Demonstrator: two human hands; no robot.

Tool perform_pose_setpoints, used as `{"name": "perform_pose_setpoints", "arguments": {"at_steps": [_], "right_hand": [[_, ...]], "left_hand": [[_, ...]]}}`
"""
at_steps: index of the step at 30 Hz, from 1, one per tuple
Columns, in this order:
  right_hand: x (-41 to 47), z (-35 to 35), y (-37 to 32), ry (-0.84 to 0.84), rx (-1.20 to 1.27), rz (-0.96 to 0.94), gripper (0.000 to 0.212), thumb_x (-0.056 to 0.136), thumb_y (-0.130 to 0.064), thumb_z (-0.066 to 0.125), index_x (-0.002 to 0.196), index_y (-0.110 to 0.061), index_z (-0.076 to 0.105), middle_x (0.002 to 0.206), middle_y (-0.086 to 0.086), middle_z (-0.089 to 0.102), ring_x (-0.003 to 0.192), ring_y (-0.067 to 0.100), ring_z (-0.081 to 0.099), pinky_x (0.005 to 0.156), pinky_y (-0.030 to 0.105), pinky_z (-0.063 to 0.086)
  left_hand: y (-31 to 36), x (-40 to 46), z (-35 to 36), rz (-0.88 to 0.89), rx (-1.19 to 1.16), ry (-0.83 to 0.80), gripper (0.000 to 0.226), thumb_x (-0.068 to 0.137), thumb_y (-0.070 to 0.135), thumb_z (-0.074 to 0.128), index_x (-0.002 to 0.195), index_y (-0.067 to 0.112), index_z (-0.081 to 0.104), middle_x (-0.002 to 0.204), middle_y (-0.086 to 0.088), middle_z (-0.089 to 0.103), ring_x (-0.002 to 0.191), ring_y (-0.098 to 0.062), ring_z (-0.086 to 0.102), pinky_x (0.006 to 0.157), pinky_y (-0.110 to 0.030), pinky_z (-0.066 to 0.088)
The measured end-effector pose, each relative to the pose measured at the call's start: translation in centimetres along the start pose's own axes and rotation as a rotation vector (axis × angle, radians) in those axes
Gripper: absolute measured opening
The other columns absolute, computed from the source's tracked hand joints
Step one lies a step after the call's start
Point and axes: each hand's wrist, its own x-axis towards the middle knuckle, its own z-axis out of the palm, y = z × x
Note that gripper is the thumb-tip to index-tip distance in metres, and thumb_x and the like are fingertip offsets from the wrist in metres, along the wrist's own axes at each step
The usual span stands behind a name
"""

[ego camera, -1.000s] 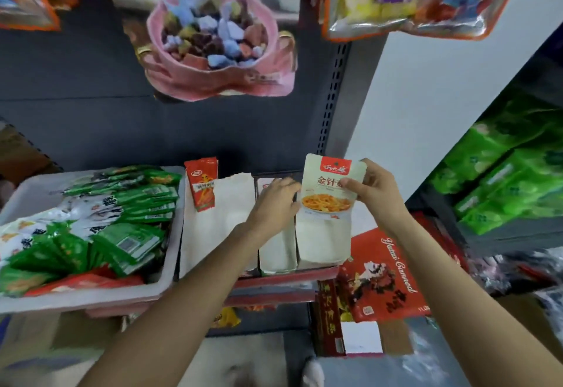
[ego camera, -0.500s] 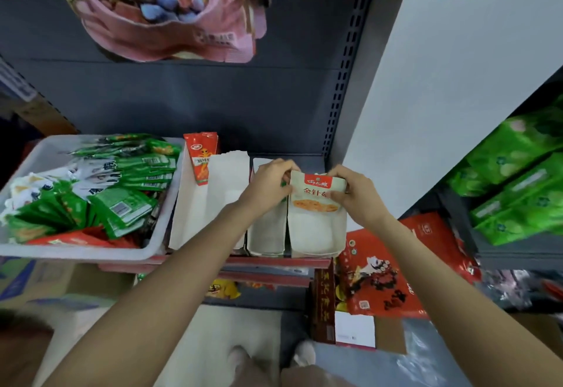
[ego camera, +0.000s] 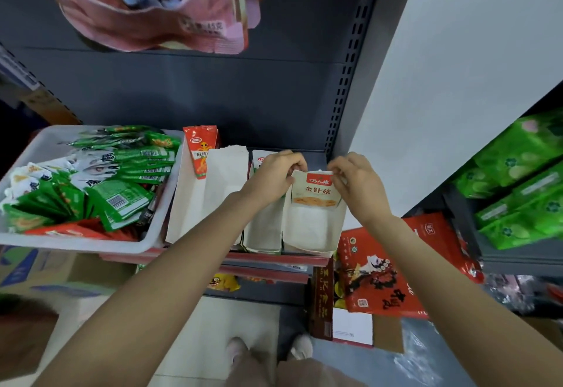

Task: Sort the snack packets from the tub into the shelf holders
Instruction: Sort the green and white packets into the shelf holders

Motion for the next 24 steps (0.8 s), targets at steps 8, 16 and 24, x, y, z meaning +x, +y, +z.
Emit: {"name": "perform_pose_setpoints", "arguments": {"at_steps": [8, 16, 24], "right_hand": [[1.2, -0.1, 0.3, -0.144, -0.021, 0.043, 0.017, 0.094, -0.014, 0.051, 0.105, -0.01, 0.063, 0.103, 0.008, 0.061, 0.091, 0.022, 0.058, 0.075, 0.03, 0.047], [1.5, -0.2, -0.2, -0.239, -0.006, 0.081, 0.016, 0.093, -0.016, 0.054, 0.106, -0.012, 0.063, 0.107, 0.008, 0.064, 0.093, 0.023, 0.058, 0.077, 0.031, 0.048], [1.4, 0.4, -1.0, -0.192, 0.061, 0.193, 0.013, 0.093, -0.016, 0.055, 0.099, -0.014, 0.066, 0.103, 0.005, 0.069, 0.091, 0.022, 0.062, 0.076, 0.03, 0.049]], "left_hand": [[0.0, -0.4, 0.1, -0.023, -0.015, 0.023, 0.025, 0.084, -0.006, 0.059, 0.103, 0.01, 0.063, 0.094, 0.005, 0.051, 0.084, -0.011, 0.05, 0.066, -0.009, 0.037], [0.9, -0.9, 0.2, -0.071, 0.022, 0.049, 0.024, 0.088, 0.004, 0.059, 0.112, 0.01, 0.06, 0.112, -0.001, 0.056, 0.097, -0.008, 0.05, 0.073, -0.008, 0.038], [1.1, -0.9, -0.3, -0.081, 0.093, 0.018, 0.029, 0.086, -0.008, 0.052, 0.111, 0.007, 0.061, 0.115, -0.007, 0.056, 0.107, -0.019, 0.053, 0.079, -0.021, 0.044]]}}
